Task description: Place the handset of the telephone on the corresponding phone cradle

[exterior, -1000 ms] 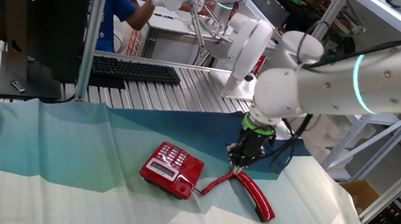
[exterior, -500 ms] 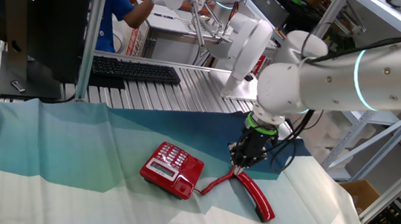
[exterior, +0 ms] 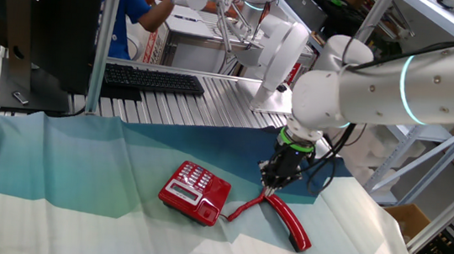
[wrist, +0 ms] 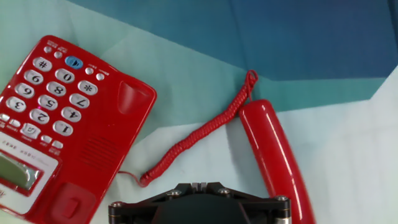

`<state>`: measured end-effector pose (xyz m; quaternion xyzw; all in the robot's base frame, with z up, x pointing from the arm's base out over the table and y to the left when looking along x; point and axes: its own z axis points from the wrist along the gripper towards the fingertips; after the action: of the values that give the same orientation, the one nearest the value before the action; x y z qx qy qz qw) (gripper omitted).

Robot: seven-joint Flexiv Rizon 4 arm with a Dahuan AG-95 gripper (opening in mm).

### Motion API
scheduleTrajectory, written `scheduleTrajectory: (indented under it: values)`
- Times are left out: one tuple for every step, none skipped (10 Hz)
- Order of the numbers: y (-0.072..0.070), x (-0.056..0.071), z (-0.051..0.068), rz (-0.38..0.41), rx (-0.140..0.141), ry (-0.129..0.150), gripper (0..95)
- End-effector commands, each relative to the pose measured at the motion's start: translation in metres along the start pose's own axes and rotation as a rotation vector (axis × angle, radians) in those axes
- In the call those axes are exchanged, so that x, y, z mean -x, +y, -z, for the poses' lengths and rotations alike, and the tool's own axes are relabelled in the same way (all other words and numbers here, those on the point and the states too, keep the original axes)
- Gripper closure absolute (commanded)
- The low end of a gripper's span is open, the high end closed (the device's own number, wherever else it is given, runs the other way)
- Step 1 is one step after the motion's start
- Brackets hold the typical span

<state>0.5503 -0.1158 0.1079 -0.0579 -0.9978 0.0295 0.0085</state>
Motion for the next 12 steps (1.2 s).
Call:
scheduleTrajectory:
  values:
    - [-0.022, 0.015, -0.014, 0.070, 0.004, 0.005, 95.0]
    - [-0.036, 0.018, -0.023, 0.107, 0.006, -0.002, 95.0]
    - [-0.044, 0.018, -0.028, 0.139, 0.007, -0.014, 95.0]
    - [-0.054, 0.018, -0.034, 0.204, -0.001, -0.040, 95.0]
    - [-0.060, 0.018, -0.037, 0.262, -0.041, -0.065, 95.0]
    - [-0.067, 0.017, -0.038, 0.304, -0.074, -0.076, 95.0]
    - [-0.074, 0.014, -0.038, 0.305, -0.061, -0.087, 95.0]
    - [-0.078, 0.013, -0.038, 0.302, -0.059, -0.097, 95.0]
    - [-0.083, 0.010, -0.041, 0.290, -0.056, -0.115, 95.0]
    - [-0.085, 0.008, -0.044, 0.287, -0.049, -0.115, 95.0]
    - [-0.087, 0.006, -0.048, 0.269, -0.031, -0.116, 95.0]
    - [-0.089, 0.003, -0.052, 0.246, -0.015, -0.118, 95.0]
